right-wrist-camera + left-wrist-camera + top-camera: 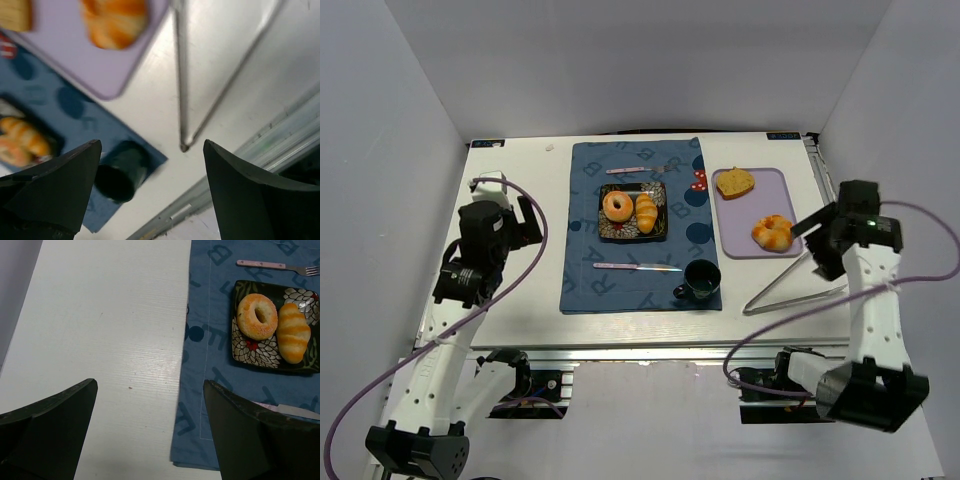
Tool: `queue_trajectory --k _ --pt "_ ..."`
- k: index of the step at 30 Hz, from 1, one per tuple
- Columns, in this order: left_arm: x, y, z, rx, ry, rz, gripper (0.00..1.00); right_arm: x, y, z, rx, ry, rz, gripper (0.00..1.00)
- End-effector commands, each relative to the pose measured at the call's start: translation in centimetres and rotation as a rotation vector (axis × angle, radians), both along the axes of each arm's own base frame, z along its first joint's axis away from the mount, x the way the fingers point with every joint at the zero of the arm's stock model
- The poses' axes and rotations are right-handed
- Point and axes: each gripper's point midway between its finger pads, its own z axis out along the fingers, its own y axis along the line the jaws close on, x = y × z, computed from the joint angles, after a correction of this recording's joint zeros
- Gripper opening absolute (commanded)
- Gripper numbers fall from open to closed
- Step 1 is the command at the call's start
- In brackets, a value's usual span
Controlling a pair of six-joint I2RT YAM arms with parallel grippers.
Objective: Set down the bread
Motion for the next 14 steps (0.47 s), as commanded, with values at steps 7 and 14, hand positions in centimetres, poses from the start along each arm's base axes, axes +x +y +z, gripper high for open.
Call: queue_trajectory --k 7,14 --pt "1.1 -0.7 0.5 -0.047 -0.004 0.005 0.98 1.2 2.2 13.3 -0.100 -0.424 0.346 0.89" --pt "1.9 -2.1 3.7 -0.130 -0.147 -0.045 0.98 1.2 2.2 15.4 -0.234 -0.569 0.486 0.89"
